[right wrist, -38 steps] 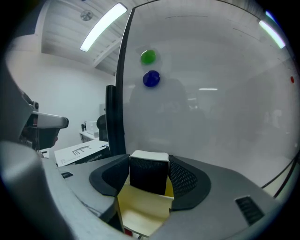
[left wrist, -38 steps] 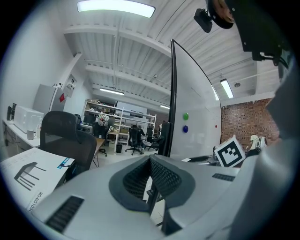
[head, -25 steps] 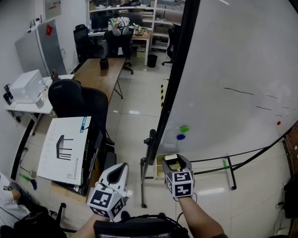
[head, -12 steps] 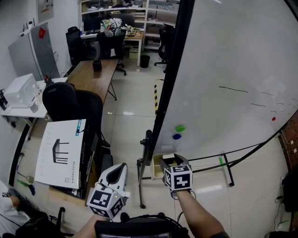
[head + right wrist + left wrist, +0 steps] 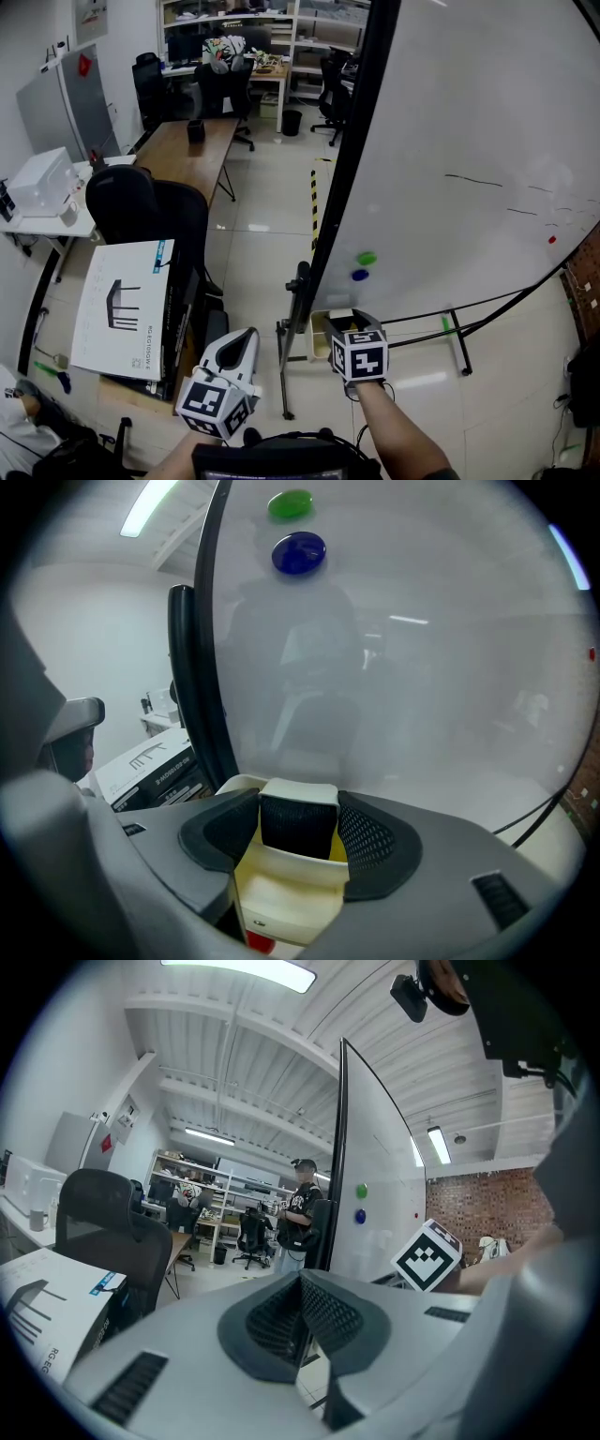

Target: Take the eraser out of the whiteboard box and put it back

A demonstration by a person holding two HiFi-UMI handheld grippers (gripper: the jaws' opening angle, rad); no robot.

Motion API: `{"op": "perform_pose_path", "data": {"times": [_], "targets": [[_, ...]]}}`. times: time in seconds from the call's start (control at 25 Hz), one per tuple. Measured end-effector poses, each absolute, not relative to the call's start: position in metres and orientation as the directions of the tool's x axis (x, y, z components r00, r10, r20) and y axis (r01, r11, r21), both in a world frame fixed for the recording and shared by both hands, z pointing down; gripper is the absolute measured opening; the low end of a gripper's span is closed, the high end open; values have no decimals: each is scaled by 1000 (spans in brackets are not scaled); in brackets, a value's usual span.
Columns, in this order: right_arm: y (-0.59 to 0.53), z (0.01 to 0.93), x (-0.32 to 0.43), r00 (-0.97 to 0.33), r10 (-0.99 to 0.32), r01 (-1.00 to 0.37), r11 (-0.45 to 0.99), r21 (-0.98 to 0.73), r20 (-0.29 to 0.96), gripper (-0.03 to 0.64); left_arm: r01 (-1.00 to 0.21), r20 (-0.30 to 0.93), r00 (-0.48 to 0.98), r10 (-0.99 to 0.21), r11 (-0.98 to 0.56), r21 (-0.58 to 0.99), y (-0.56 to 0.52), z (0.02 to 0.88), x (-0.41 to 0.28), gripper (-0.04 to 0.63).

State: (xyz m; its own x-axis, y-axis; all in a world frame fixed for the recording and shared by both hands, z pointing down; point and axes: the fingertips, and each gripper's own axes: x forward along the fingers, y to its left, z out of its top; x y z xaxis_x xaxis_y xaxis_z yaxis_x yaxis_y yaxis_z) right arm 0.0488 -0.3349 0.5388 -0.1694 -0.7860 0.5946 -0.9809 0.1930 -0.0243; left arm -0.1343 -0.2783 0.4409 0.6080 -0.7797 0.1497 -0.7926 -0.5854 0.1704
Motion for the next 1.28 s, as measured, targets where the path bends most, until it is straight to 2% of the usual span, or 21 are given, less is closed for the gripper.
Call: {"op": "perform_pose_path", "data": {"times": [0.36,0.48,0.96,1.28], "targets": [[-329,535,50,-206,-795,-975,219,-46,571,288,-801,150,598,-788,-579,151,-274,435,-135,20],[-325,530,52,-228,-807,-971,231,-63,544,321,-804,150,594,-790,-577,147,-272,435,-133,20],[-307,505,70,-279,-841,-960,260,-107,464,321,-804,153,594,-790,-579,137,-250,425,-111,20],[-279,452,77,-387,-869,-922,354,-159,308,321,-816,144,578,-803,-568,109,-235,412,-96,20]]}}
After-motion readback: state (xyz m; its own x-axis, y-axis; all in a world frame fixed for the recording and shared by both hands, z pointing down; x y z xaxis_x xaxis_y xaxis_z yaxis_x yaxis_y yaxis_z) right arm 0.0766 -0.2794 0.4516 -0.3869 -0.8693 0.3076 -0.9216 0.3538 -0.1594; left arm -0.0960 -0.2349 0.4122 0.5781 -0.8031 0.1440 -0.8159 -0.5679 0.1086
